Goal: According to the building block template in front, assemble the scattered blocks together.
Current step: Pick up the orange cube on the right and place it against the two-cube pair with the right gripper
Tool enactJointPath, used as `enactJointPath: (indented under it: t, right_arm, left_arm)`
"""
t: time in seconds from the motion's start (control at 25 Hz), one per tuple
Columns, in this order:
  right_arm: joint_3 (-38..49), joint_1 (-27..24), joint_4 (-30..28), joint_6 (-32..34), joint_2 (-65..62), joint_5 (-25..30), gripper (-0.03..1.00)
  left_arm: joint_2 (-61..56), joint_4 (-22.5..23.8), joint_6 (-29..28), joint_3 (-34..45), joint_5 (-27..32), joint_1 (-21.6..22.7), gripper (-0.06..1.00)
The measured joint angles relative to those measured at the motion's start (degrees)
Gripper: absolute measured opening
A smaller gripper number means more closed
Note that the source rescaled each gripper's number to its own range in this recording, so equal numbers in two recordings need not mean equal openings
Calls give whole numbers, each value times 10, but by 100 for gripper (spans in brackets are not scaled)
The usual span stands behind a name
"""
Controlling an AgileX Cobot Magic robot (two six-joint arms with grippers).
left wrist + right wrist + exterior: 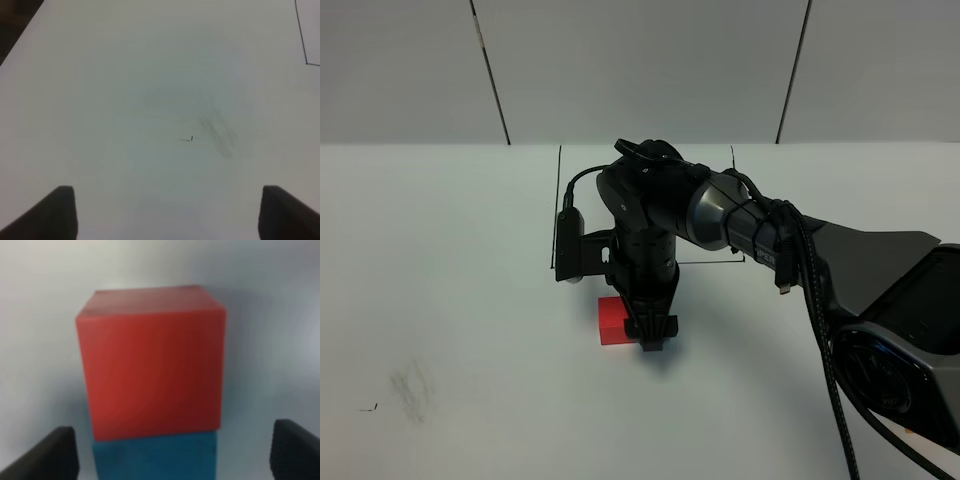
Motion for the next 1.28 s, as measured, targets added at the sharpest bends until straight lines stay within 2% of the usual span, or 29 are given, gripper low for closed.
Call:
enactJointPath:
  t: [0.2, 0.36, 0.52, 0.72, 1.04, 1.12, 1.28]
  right_arm:
    - [-23, 0, -4, 0, -5, 34, 69]
    - [-37, 0, -34, 3, -27, 37, 69]
    - [-38, -8, -44, 33, -67, 38, 69]
    - [-38, -43, -27, 122, -101, 39, 69]
    - [-34, -100, -21, 335, -168, 40, 69]
    - [-11, -118, -21, 365, -198, 38, 69]
    - [79, -165, -19, 380, -276, 39, 69]
  left_arm:
    - [0, 0, 0, 0, 0, 0, 100]
    - [0, 0, 0, 0, 0, 0, 100]
    - [0, 0, 0, 0, 0, 0, 100]
    - [0, 0, 0, 0, 0, 0, 100]
    - [0, 0, 0, 0, 0, 0, 100]
    - [0, 0, 0, 0, 0, 0, 100]
    - [0, 0, 0, 0, 0, 0, 100]
